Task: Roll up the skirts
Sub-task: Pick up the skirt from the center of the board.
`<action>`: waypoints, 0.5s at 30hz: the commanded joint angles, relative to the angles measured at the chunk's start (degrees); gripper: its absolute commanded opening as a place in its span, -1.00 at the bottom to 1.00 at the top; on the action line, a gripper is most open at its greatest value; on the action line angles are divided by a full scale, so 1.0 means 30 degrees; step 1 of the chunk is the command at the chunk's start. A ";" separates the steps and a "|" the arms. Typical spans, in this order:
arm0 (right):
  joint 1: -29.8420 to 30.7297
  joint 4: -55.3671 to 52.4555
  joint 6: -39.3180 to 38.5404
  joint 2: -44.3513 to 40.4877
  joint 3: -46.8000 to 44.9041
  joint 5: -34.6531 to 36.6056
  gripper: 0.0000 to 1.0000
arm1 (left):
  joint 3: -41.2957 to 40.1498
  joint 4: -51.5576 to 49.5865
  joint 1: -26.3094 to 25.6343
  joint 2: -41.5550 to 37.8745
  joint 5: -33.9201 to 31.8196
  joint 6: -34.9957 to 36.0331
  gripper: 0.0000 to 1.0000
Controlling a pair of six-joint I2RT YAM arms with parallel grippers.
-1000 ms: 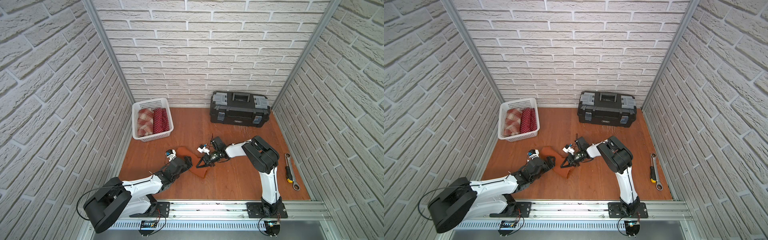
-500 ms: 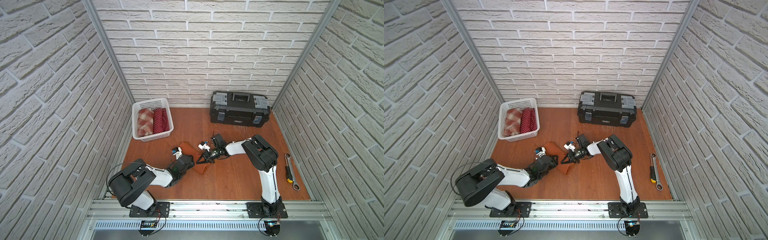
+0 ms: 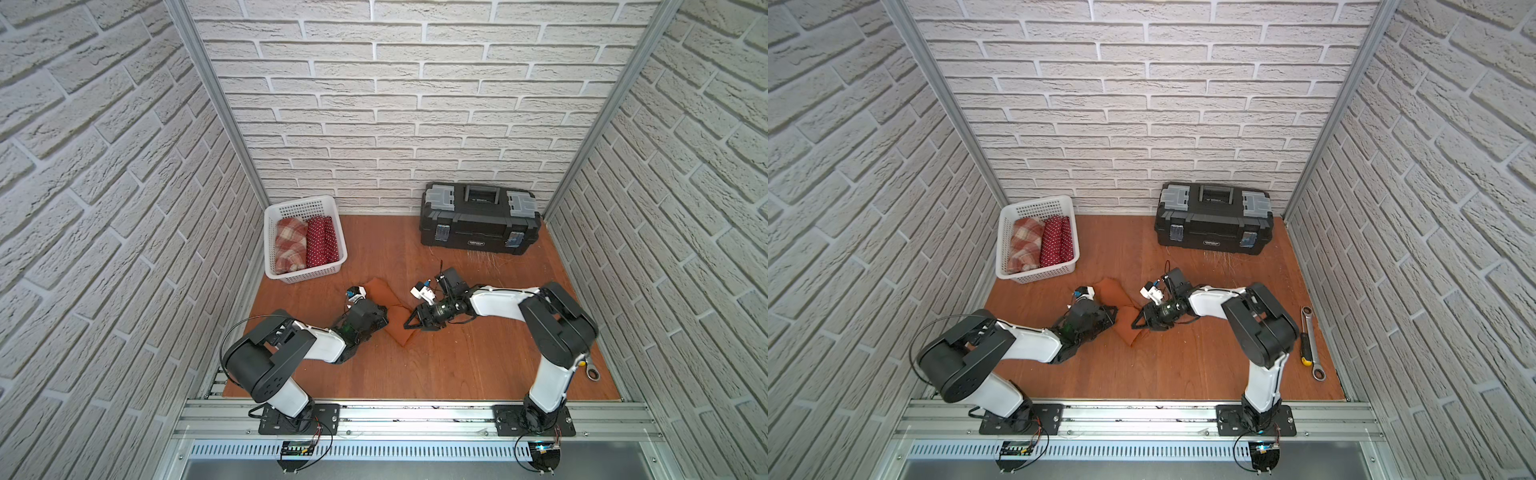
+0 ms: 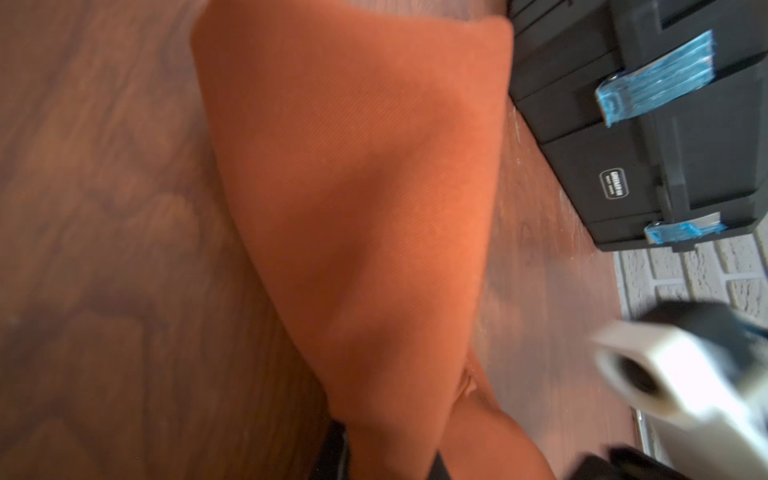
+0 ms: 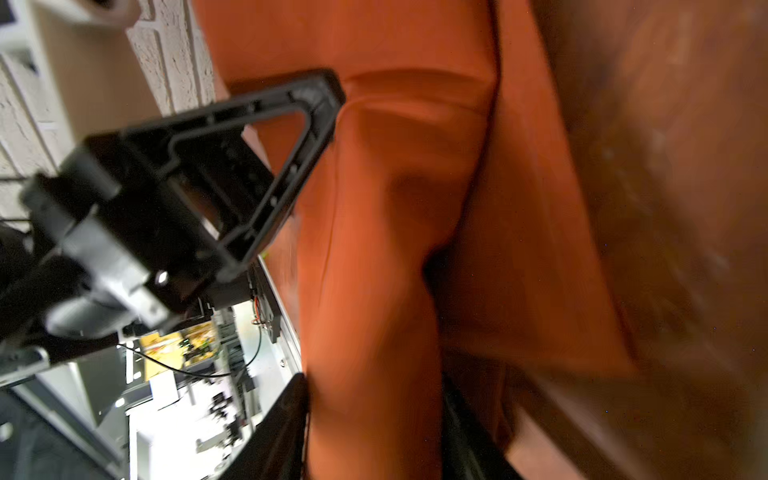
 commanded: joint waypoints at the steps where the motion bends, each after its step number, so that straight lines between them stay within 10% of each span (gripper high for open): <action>1: 0.0093 -0.3645 -0.2451 -0.2760 0.0359 0.4091 0.08 | 0.0294 -0.4019 0.0571 0.0399 0.1864 0.2112 -1.00; 15: -0.0609 -0.4226 -0.2973 -0.0412 0.5263 0.9409 0.21 | 0.5745 -1.0056 0.0897 -0.2821 0.2741 0.7948 -1.00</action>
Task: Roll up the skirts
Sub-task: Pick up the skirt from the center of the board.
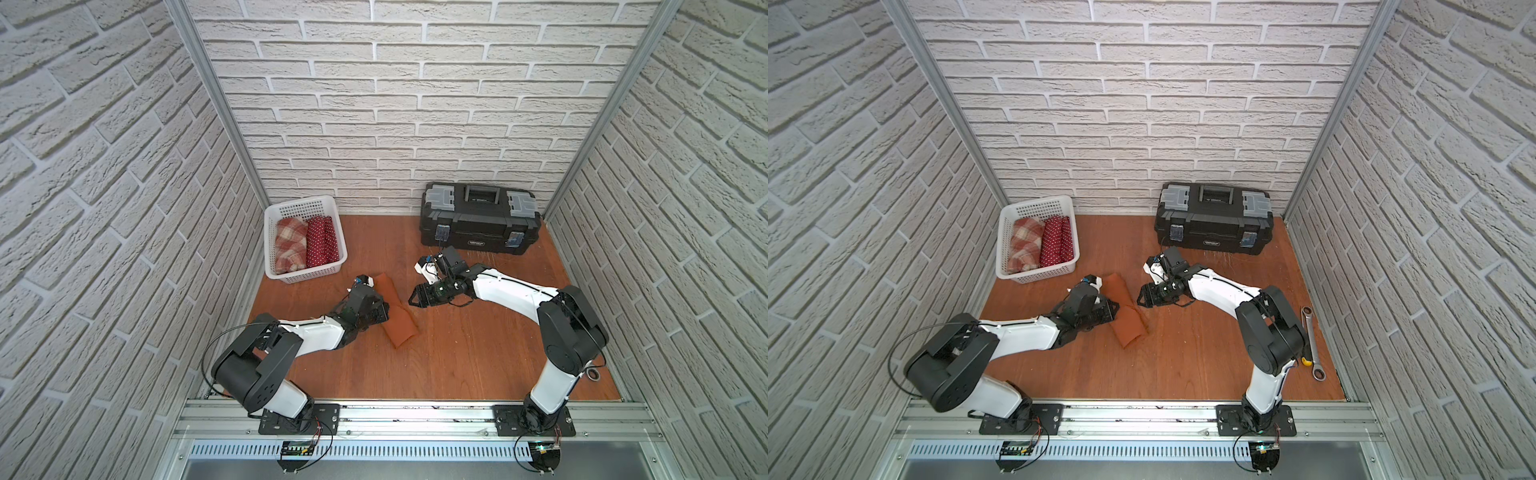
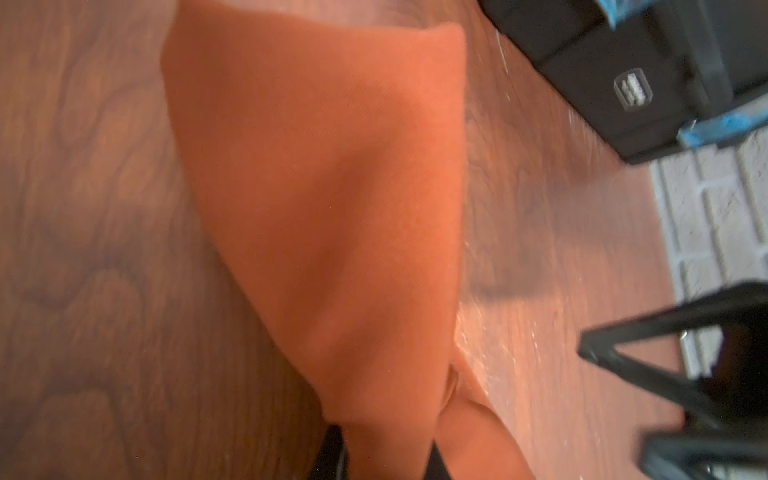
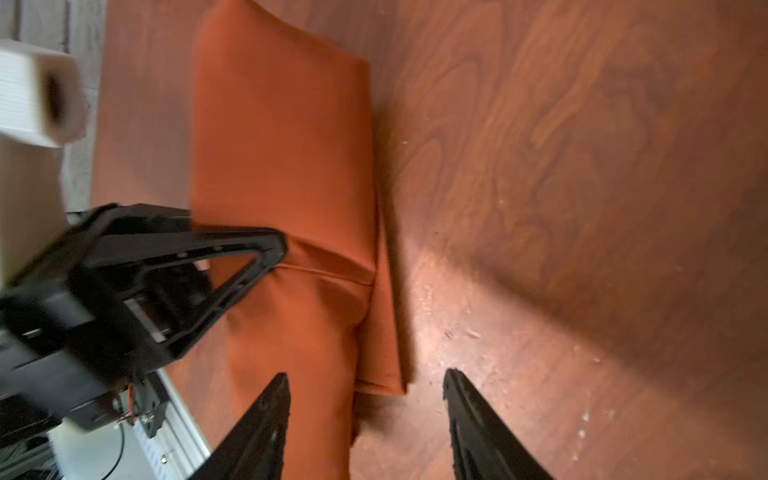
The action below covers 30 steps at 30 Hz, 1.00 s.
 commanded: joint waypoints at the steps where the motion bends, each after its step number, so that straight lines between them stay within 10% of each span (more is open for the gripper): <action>1: -0.0567 0.0122 0.0064 -0.1142 0.0163 0.1860 0.21 | 0.2694 -0.3521 0.0435 -0.1074 0.0102 0.3022 -1.00; 12: -0.1794 0.2584 0.1030 -0.2285 -0.2158 0.0949 0.20 | 0.8966 -0.6604 0.3529 0.1383 0.3242 0.6050 -1.00; 23: -0.2116 0.2813 0.0628 -0.1817 -0.2546 0.0474 0.19 | 2.0631 -1.3373 0.9396 0.7668 1.2236 0.9960 -1.00; 30: -0.2256 0.2832 0.0521 -0.1344 -0.2610 0.0440 0.19 | 2.3568 -1.4758 1.2586 0.9943 1.7208 1.1460 -1.00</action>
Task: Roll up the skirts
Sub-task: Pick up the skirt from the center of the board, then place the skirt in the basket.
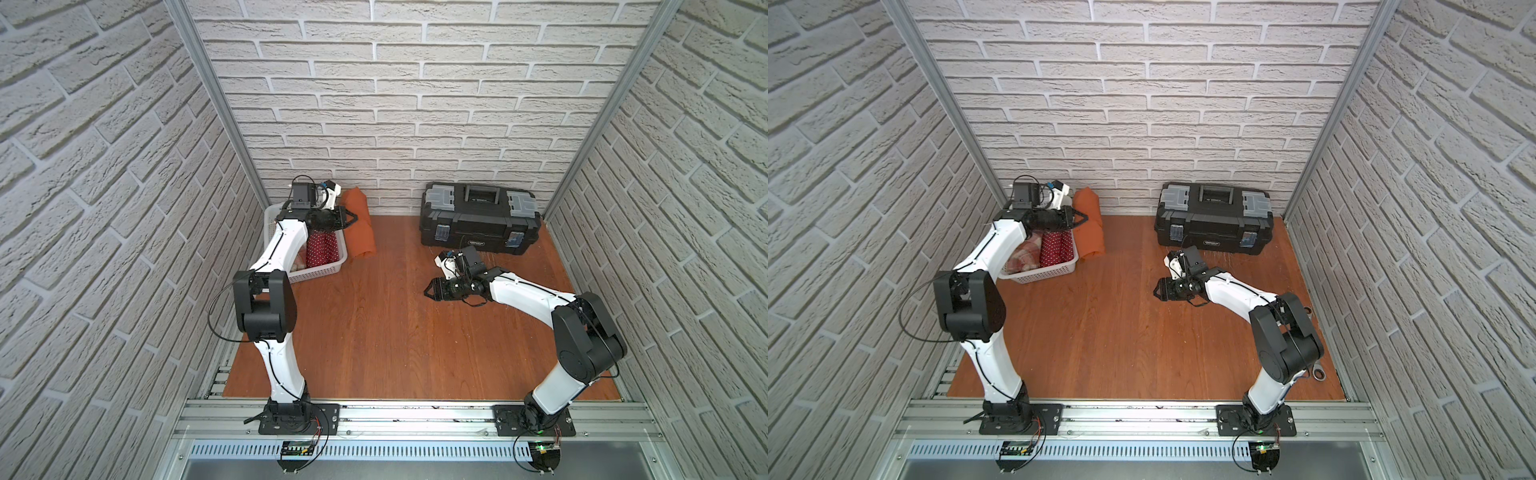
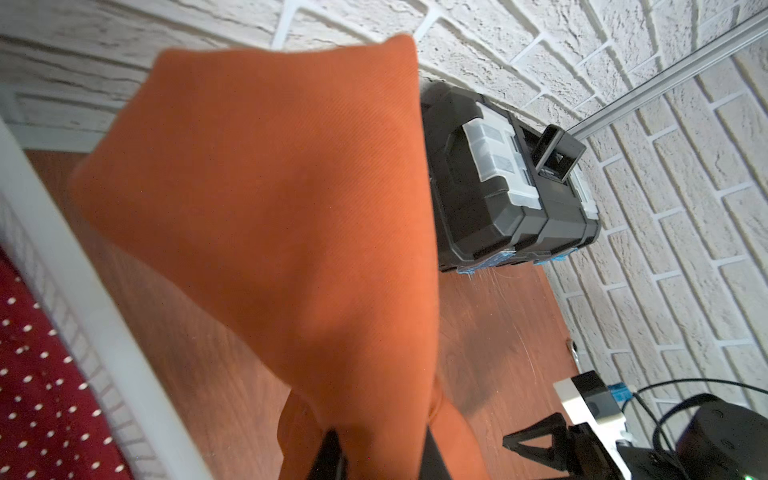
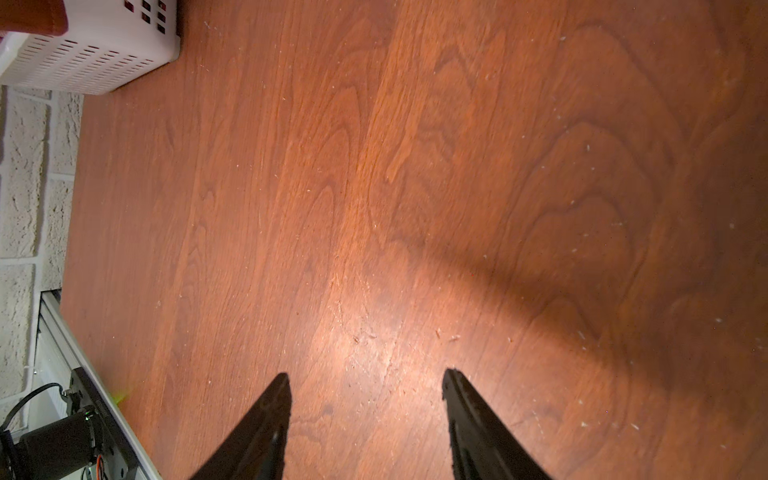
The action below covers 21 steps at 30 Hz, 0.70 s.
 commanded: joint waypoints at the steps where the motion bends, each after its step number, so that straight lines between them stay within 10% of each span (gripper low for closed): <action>1: -0.0153 0.0577 -0.0245 0.0381 -0.0154 -0.0233 0.18 | 0.1646 -0.1383 0.1153 0.0898 0.4117 0.1339 -1.00; 11: -0.0140 0.0832 -0.0015 0.1285 -0.0067 -0.0728 0.18 | 0.2619 -0.5017 0.4869 0.2801 0.4234 0.4625 -1.00; 21: -0.0145 0.0986 -0.0080 0.1081 -0.0290 -0.0930 0.17 | 0.4849 -0.7303 0.4728 0.7090 0.1405 0.6365 -1.00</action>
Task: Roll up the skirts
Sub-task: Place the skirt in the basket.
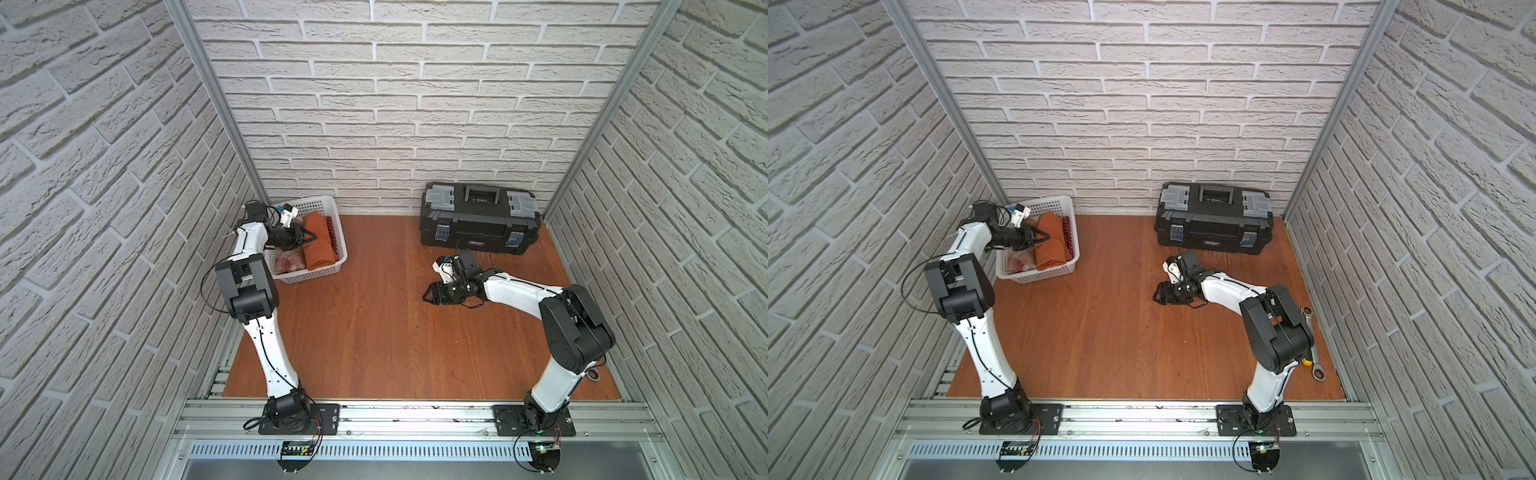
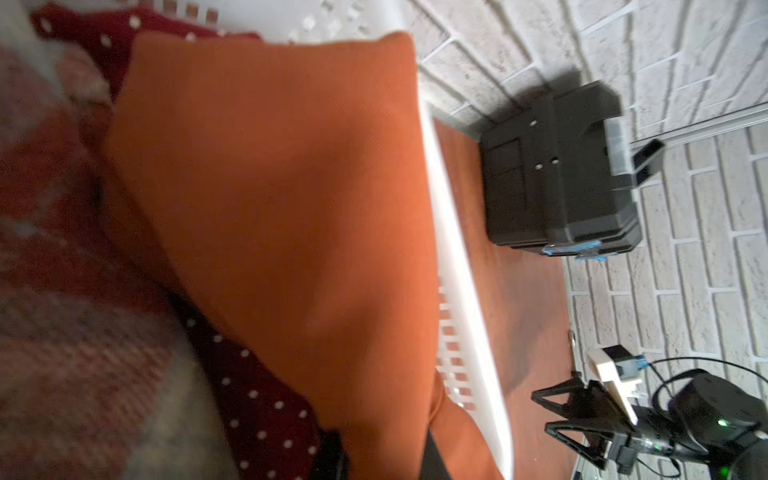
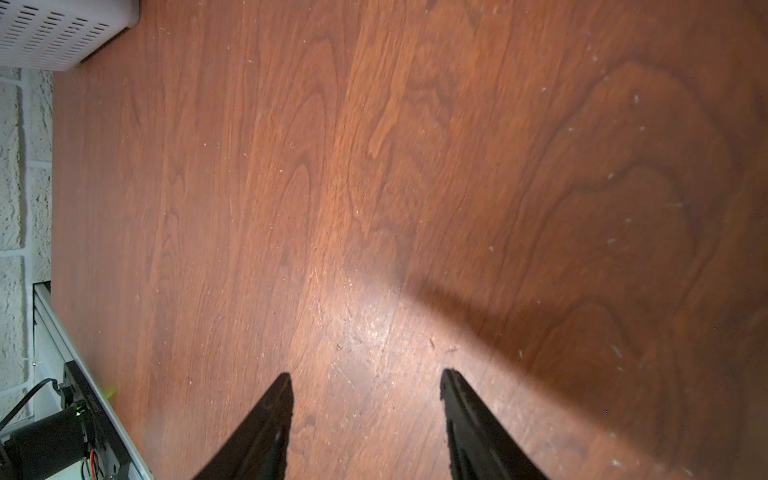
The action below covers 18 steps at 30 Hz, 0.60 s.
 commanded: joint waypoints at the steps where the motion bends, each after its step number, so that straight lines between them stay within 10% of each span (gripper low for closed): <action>1: -0.0104 0.0559 -0.0075 -0.0367 -0.0268 -0.0280 0.17 | 0.0659 -0.0836 -0.0891 0.0546 -0.2242 0.1097 -1.00; 8: -0.0096 0.0967 0.0107 -0.0324 -0.0445 -0.0631 0.16 | -0.2331 0.4104 -0.2034 -0.1776 -0.9239 0.1346 -1.00; 18: -0.0096 0.1161 0.0178 -0.0084 -0.0451 -0.0929 0.16 | -0.3353 0.6999 -0.2753 -0.1881 -1.3700 0.2605 -1.00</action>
